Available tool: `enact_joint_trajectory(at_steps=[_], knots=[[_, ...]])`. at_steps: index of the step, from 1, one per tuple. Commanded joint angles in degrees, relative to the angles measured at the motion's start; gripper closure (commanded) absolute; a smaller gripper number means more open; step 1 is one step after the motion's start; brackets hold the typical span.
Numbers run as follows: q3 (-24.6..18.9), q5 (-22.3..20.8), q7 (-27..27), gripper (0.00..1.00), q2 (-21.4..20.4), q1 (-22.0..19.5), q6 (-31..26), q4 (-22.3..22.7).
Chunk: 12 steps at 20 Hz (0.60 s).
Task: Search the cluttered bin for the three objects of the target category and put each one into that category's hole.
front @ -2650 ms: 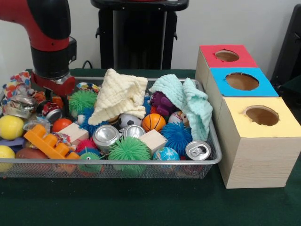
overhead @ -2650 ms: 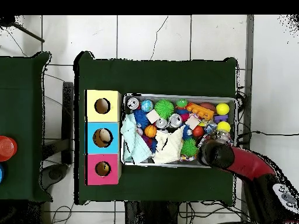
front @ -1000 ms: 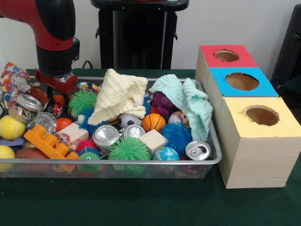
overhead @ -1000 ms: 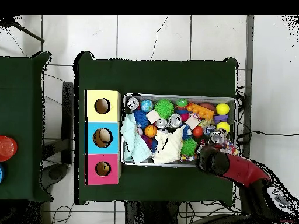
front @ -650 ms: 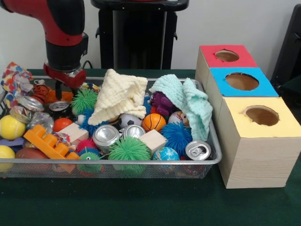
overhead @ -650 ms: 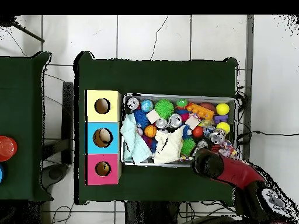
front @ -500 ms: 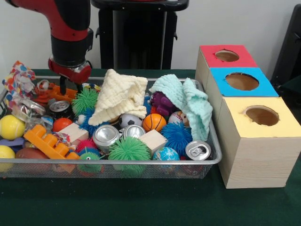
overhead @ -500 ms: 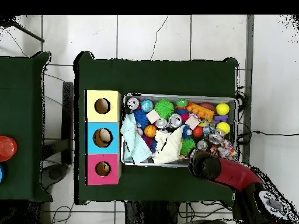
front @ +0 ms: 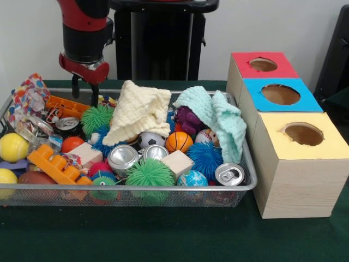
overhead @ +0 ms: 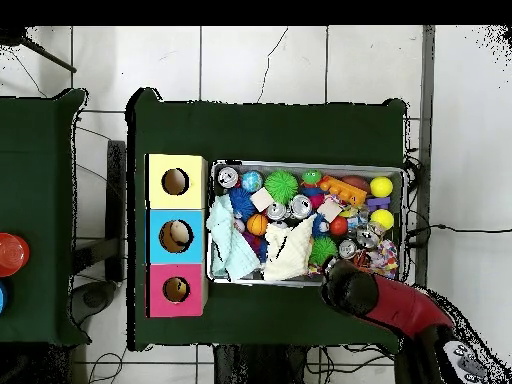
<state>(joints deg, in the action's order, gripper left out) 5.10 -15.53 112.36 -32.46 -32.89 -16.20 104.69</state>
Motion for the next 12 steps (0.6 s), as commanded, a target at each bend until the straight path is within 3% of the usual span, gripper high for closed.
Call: enact_joint_trajectory(at_steps=[1, 12], knots=[[-1.03, 2.56, 5.91, 0.0, 0.55, -0.71, -5.08, -0.81], [-1.99, 2.1, 4.13, 0.0, 3.08, -2.06, -4.53, -4.64]])
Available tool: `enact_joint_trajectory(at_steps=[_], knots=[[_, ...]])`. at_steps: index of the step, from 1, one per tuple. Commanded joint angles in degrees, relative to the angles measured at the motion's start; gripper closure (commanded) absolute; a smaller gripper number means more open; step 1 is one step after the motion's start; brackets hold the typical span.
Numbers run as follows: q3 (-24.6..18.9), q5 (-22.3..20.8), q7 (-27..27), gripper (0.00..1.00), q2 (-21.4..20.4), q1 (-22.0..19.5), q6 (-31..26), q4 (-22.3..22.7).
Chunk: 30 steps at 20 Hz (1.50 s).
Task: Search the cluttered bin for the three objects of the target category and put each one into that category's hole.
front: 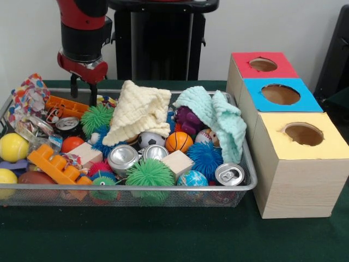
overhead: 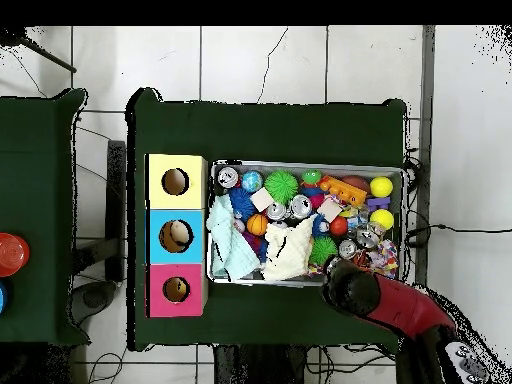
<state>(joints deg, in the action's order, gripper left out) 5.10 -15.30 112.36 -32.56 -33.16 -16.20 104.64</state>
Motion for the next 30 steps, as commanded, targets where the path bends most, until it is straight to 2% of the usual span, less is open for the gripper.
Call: enact_joint_trajectory(at_steps=[1, 10, 15, 23, 30], knots=[[-2.3, 1.82, 3.75, 0.0, 3.59, -2.14, -4.61, -5.15], [-4.91, 0.68, 0.05, 0.0, 5.57, -4.66, -5.61, -9.49], [-5.72, 0.27, -1.17, 0.0, 4.57, -5.09, -7.27, -10.64], [-6.26, 0.56, -1.58, 0.0, 2.09, -5.16, -10.79, -10.09], [-7.34, -0.56, -1.07, 0.0, 7.65, -5.76, -6.53, -14.21]])
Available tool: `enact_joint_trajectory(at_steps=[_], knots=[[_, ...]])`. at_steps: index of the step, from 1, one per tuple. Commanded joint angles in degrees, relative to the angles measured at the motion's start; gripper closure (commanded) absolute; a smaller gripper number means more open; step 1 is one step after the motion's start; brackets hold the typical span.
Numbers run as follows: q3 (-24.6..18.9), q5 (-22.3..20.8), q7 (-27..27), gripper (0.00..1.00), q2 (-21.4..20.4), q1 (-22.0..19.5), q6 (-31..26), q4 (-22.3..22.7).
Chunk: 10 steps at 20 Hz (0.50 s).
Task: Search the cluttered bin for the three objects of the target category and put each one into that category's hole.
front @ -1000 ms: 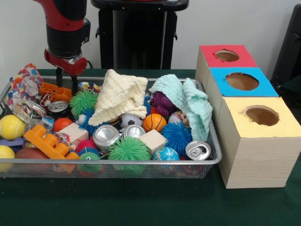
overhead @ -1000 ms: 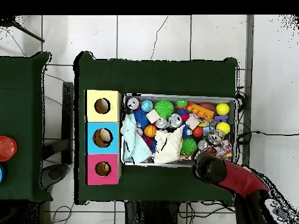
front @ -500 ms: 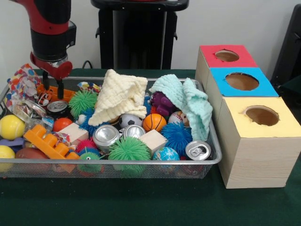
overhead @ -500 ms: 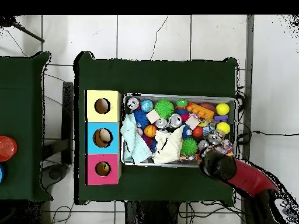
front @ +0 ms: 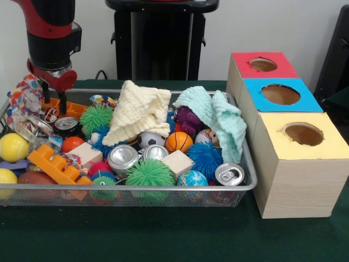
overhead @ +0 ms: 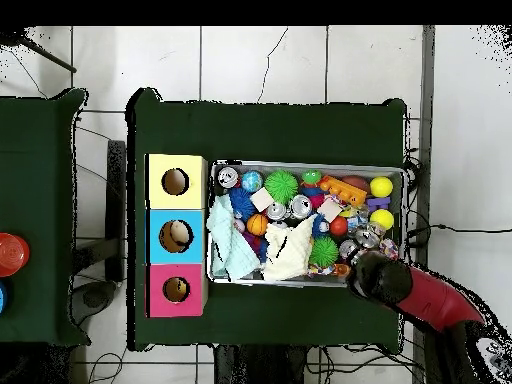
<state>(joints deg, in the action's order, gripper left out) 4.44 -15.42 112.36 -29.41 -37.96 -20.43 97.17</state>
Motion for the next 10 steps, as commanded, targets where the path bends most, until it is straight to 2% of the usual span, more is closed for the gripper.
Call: enact_joint_trajectory(at_steps=[1, 5, 10], knots=[[-6.99, -0.72, -1.6, 0.0, 5.46, -1.19, -2.08, -7.91], [-8.98, -1.98, -4.62, 0.0, 11.61, -2.76, -1.52, -14.27], [-10.91, -3.04, -4.87, 0.0, 17.64, -4.33, 1.47, -17.89]])
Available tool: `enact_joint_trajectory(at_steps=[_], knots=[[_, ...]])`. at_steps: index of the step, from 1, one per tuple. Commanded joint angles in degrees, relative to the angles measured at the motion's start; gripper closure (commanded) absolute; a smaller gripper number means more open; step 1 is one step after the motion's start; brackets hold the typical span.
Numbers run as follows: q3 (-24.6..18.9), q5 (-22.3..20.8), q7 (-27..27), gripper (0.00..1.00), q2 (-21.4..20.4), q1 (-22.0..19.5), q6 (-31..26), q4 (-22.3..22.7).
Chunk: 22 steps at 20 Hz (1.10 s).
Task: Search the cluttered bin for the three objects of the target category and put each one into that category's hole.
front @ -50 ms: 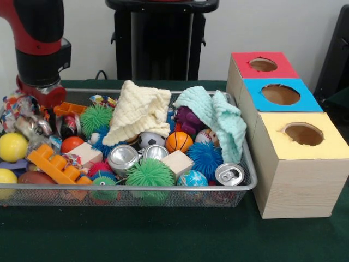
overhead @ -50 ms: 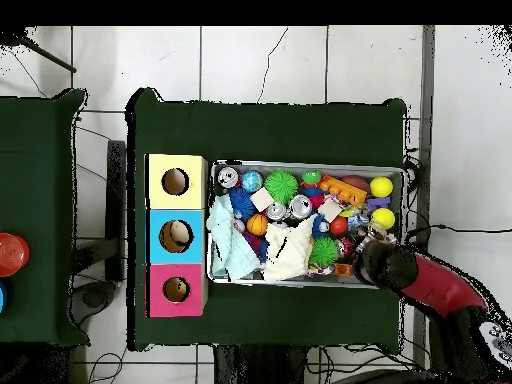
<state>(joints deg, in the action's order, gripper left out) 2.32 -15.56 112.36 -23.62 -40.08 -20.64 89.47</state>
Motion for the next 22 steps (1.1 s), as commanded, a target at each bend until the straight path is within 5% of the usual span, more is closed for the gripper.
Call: enact_joint_trajectory(at_steps=[1, 10, 11, 19, 22], knots=[[-9.21, -3.32, -4.76, 0.0, 12.88, -2.53, 2.7, -10.54], [-11.7, -6.8, -3.64, 0.0, 17.74, -4.85, 5.64, -12.25], [-11.44, -7.02, -2.67, 1.0, 17.53, -4.55, 5.33, -11.96], [-3.41, -3.32, 10.48, 1.0, 13.96, 3.35, 6.46, -8.55], [-2.04, -2.9, 10.46, 1.0, 12.48, 5.01, 5.54, -7.64]])
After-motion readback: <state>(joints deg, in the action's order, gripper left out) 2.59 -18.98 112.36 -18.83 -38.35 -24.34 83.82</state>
